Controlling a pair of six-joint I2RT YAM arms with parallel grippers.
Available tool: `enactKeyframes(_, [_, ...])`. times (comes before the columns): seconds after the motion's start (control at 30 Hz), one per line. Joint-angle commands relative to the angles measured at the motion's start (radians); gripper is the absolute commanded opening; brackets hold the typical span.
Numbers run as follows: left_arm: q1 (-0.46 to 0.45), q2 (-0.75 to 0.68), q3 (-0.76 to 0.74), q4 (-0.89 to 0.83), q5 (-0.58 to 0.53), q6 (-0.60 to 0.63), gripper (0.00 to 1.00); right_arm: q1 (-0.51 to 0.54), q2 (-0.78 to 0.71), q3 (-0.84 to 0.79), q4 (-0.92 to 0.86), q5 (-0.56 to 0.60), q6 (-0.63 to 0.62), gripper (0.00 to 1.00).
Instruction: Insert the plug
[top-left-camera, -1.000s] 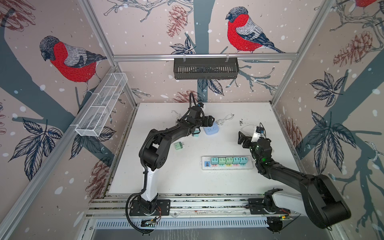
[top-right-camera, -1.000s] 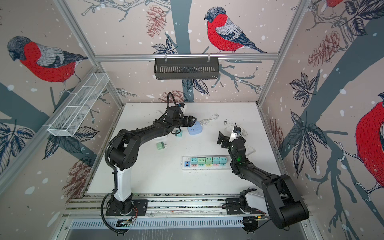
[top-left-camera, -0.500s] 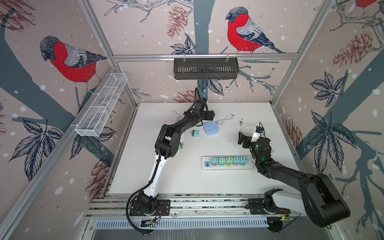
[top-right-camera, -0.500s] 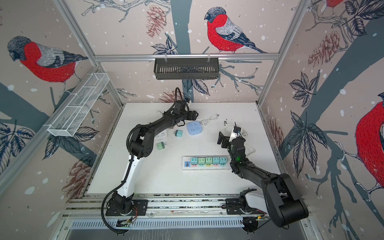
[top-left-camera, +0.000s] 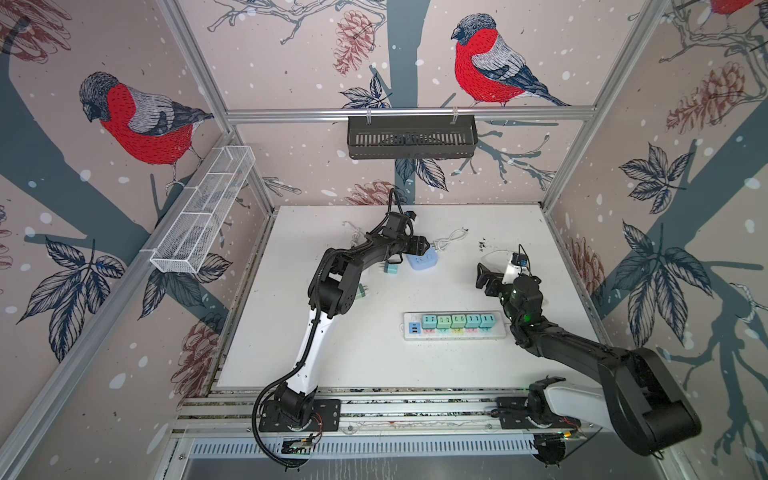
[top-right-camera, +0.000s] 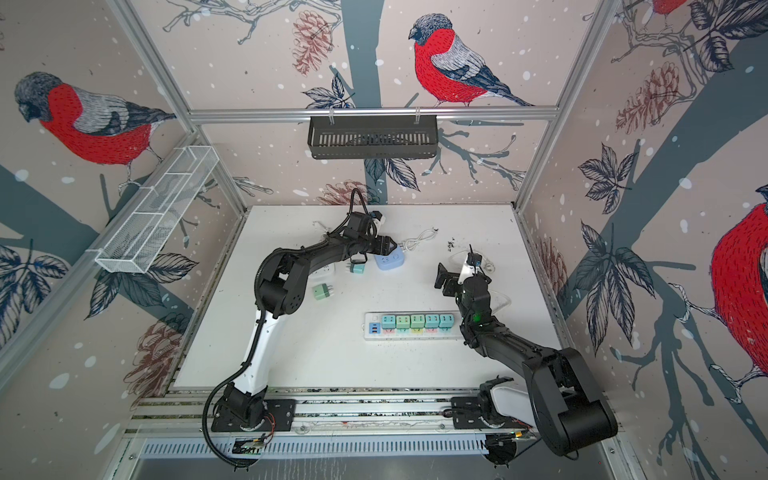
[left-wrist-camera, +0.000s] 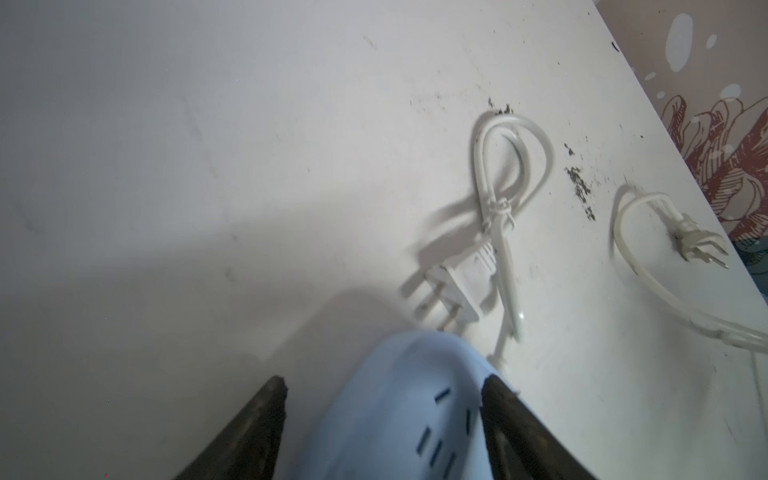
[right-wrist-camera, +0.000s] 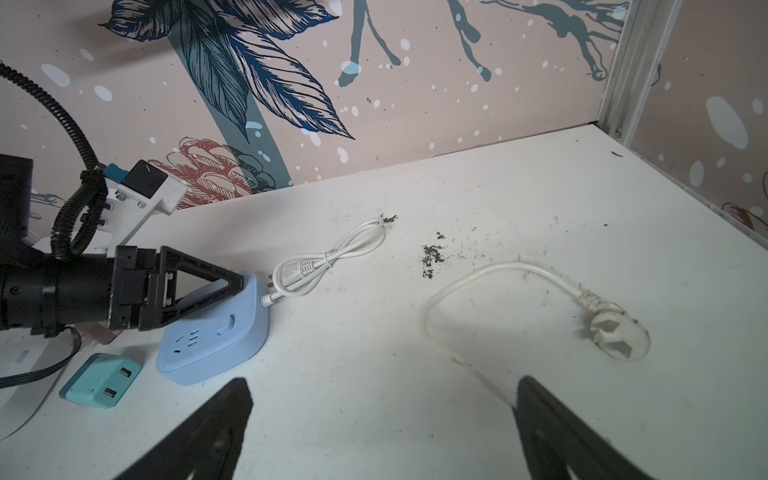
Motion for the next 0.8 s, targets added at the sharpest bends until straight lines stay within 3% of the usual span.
enactKeyframes(0.0, [-0.003,-0.070,-0.106,0.128,0.090,-0.011,0.73,0.003,-0.004,0.000,0.007,0.004,0.013,1.00])
enactKeyframes(0.23, [-0.019,-0.182,-0.332,0.321,0.188,-0.052,0.73,-0.001,0.006,0.022,-0.029,0.022,0.028,1.00])
enactKeyframes(0.37, [-0.046,-0.232,-0.404,0.350,0.196,-0.048,0.72,-0.008,0.024,0.116,-0.177,0.024,0.062,1.00])
enactKeyframes(0.5, [-0.069,-0.302,-0.507,0.435,0.192,-0.074,0.72,-0.020,0.097,0.215,-0.221,-0.108,0.133,1.00])
enactKeyframes(0.6, [-0.086,-0.357,-0.591,0.522,0.197,-0.108,0.72,-0.019,0.200,0.347,-0.272,-0.197,0.168,0.98])
enactKeyframes(0.77, [-0.102,-0.475,-0.711,0.582,0.188,-0.124,0.72,-0.005,0.481,0.680,-0.494,-0.273,0.161,0.85])
